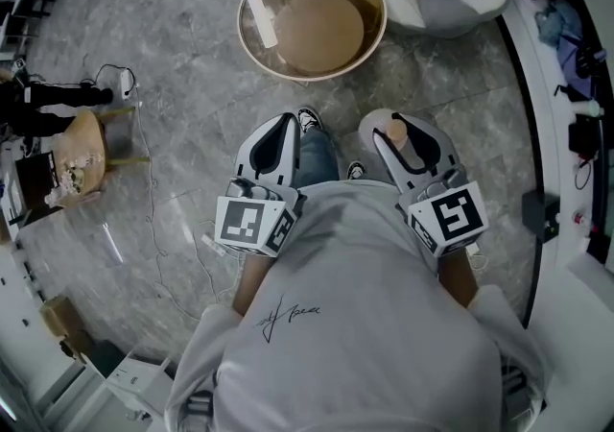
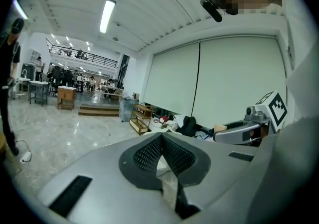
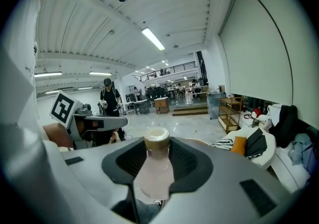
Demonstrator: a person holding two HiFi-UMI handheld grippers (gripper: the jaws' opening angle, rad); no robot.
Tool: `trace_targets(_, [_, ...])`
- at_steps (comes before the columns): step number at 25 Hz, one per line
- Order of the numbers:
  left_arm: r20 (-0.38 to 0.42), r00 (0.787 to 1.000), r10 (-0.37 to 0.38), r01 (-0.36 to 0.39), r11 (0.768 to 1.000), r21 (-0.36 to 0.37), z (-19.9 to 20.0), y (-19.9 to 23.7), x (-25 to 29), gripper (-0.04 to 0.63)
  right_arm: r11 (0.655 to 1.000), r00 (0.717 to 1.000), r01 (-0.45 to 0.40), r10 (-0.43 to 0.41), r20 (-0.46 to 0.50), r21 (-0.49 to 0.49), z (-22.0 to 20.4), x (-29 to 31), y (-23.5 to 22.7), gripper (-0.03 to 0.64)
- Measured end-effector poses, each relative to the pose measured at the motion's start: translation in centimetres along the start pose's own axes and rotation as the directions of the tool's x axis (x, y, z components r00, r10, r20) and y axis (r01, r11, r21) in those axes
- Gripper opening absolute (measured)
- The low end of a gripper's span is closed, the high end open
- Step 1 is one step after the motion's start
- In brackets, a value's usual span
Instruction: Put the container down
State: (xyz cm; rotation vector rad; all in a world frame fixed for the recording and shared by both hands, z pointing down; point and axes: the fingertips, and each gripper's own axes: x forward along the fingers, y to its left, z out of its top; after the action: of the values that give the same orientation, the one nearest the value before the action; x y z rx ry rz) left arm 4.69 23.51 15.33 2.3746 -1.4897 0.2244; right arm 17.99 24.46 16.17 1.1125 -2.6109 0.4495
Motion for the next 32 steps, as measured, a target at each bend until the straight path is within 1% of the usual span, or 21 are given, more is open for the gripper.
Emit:
trace_targets(6, [0.011,1.000,-0.020,0.020,0.999,-0.034,1.7,4.8,1.8,0.017,1.000,1.000,0.016,-0.016,-0.017,-0.003,2.3,4.9,-0.3,0.147])
trace_targets(9, [0.020,0.999,-0.029,0.030,0.999,-0.036,2.7,7.0,2.6,0.018,1.000,0.999,0.023,-0.023,-0.024,-0.008,3.3,7.0,-0.2,0.147])
trace_targets(14, [0.070,0.996,-0.056,0.061,0.996,-0.069,4.5,11.0,3.9,0.017,0.999,0.999,0.036,-0.037,-0.029,-0.032,5.4,11.0,-0.1,0.147])
trace_targets(16, [0.074,0.996,-0.056,0.061,0.995,-0.073,5.0,12.6,4.4,0.018,0.998,0.999,0.043,-0.045,-0.030,-0.039,6.2,12.5,0.0,0.147])
trace_targets(19, [0.085,0.995,-0.049,0.055,0.996,-0.073,5.9,15.2,5.1,0.017,0.998,0.998,0.059,-0.060,-0.016,-0.016,7.5,14.4,0.1,0.147])
trace_targets(21, [0.090,0.994,-0.055,0.062,0.995,-0.078,6.2,16.8,5.6,0.017,0.999,0.999,0.046,-0.047,-0.009,-0.019,8.4,15.8,0.4,0.147])
trace_targets(23, [0.092,0.994,-0.064,0.071,0.994,-0.081,6.4,17.9,6.0,0.017,0.999,0.999,0.035,-0.036,-0.007,-0.023,9.0,16.9,0.7,0.147])
trace_targets(29, [0.114,0.989,-0.091,0.101,0.992,-0.082,7.5,19.6,7.3,0.017,0.998,0.999,0.048,-0.049,-0.013,-0.048,10.2,19.0,0.4,0.147])
trace_targets(32, [0.147,0.986,-0.079,0.092,0.992,-0.085,8.5,20.4,7.5,0.017,0.997,0.999,0.041,-0.042,-0.010,-0.065,10.9,20.0,0.5,0.147])
